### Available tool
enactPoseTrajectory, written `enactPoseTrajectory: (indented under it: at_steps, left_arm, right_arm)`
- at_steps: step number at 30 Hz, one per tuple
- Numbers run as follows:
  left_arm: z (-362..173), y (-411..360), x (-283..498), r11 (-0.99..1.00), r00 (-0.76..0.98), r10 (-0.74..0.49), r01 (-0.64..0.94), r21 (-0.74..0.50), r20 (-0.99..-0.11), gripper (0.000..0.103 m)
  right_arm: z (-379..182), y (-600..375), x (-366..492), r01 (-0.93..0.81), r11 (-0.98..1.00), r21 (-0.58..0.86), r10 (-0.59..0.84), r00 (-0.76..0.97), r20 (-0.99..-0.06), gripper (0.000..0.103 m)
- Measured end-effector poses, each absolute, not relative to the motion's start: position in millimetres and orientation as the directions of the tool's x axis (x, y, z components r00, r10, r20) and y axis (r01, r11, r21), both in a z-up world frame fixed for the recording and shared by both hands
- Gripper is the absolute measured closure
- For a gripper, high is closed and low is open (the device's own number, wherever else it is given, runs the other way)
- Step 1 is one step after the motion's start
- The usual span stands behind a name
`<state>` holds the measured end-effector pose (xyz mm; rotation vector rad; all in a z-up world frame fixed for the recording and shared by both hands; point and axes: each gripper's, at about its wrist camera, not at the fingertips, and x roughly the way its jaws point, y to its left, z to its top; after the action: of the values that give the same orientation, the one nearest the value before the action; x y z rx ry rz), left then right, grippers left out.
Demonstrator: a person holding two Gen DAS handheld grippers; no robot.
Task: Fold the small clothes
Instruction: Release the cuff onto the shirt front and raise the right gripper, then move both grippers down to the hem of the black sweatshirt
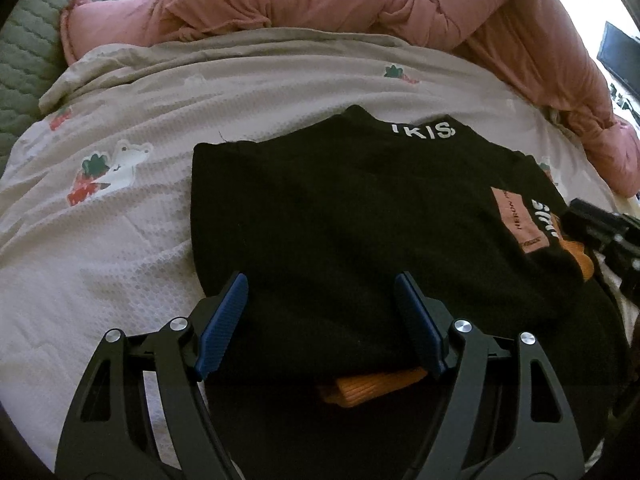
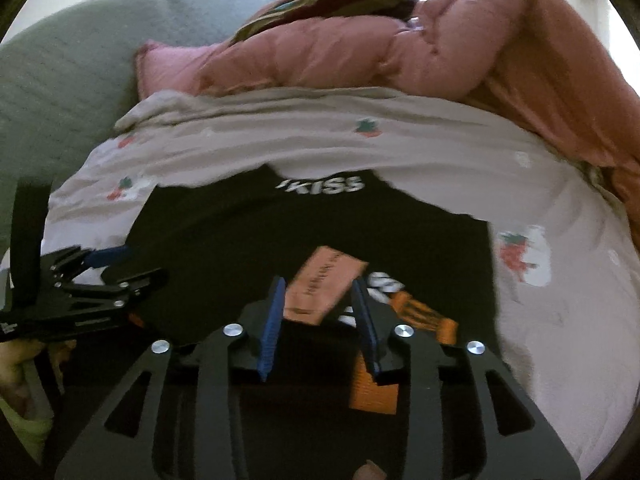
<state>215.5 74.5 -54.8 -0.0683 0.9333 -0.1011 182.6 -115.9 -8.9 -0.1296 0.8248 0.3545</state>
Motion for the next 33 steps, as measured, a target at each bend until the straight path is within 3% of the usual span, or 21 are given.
enactPoseTrajectory:
  at_steps: [8, 9, 11, 14, 27, 32, 33]
  left_arm:
    - [-57, 76, 215, 0.991, 0.582, -0.129, 0.058, -0.117, -0.803, 0.035]
    - [-57, 76, 215, 0.991, 0.582, -0.129, 0.058, -0.118, -0.803, 0.035]
    - [-57, 76, 215, 0.992, 0.581, -0.128, 0.059, -0.116, -0.803, 0.035]
    - [-58, 75, 215, 0.992, 0.583, -0.125, 0.058, -0.112, -0.803, 0.035]
    - [-51, 71, 208, 0.995, 0.596, -0.102, 0.061, -0.081, -0.797, 0.035]
    - [-46, 70, 203, 0.995, 0.602, -0.103, 0.065, -0.080, -0.792, 0.031]
    - [-45, 70, 202, 0.994, 0.602, -0.106, 0.065, -0.084, -0.791, 0.031]
  right_arm:
    - [-36, -100, 197, -0.369, 0.928, -0.049, 0.181, 0.561, -0.808, 0.064]
    - [-41, -108, 199, -0.353, 0.935, -0.043, 0.170, 0.551, -0.817, 0.058]
    - [-47, -121, 201, -0.335, 0.942, 0.024, 0.209, 0.529, -0.823, 0.056]
    - [-48, -132, 200, -0.312, 0.945, 0.094, 0.252, 0.519, -0.817, 0.056]
    - [-38, -130, 186, -0.306, 0.950, 0.061, 0.231, 0.556, -0.799, 0.051]
    - [-34, -129, 181, -0.308, 0.949, 0.062, 0.234, 0.562, -0.793, 0.045]
    - [-33, -129, 180, -0.305, 0.950, 0.063, 0.234, 0.564, -0.792, 0.039]
